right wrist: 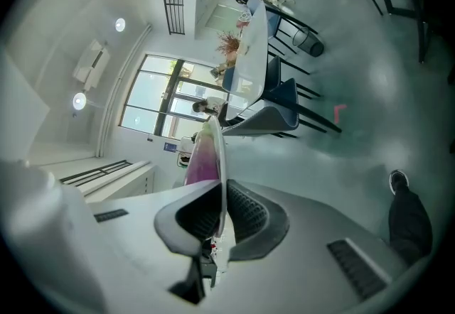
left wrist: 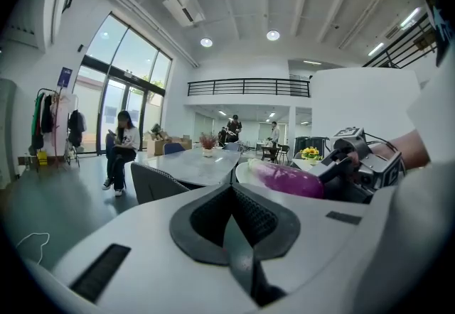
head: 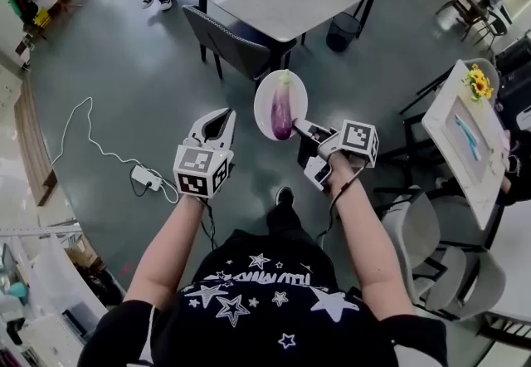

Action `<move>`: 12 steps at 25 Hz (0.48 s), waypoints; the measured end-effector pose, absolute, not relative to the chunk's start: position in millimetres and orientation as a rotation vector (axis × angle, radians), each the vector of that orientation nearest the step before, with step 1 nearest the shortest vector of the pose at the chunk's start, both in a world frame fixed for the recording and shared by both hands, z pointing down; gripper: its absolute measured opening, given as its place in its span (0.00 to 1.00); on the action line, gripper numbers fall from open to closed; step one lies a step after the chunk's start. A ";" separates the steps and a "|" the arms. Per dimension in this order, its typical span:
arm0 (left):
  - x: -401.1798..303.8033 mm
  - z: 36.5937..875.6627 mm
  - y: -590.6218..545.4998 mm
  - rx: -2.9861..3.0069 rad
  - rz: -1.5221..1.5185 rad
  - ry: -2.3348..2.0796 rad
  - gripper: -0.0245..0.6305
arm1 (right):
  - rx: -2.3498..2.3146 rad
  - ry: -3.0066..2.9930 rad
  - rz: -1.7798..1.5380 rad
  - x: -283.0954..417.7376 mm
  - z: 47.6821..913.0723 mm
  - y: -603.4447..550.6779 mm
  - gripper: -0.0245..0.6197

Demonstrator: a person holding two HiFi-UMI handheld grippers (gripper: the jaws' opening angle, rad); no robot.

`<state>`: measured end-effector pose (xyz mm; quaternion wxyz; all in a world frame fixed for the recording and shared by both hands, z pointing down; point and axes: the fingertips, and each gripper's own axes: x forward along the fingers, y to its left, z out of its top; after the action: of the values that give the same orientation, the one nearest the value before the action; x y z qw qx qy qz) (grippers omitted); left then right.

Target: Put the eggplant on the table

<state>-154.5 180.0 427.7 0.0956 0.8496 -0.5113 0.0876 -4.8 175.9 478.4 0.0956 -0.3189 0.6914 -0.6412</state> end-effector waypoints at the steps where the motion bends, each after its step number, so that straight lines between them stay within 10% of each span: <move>1: -150.6 427.6 170.0 2.510 0.255 -1.524 0.05 | -0.938 2.058 -1.902 -0.9 477.6 164.9 0.08; 12: -95.6 436.2 71.7 2.474 0.263 -1.535 0.05 | -0.901 2.083 -1.932 43.6 483.9 68.4 0.08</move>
<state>-95.6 71.7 436.2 0.1088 0.8414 -0.5218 0.0895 43.6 68.4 483.9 0.0805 -0.3015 0.6966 -0.6461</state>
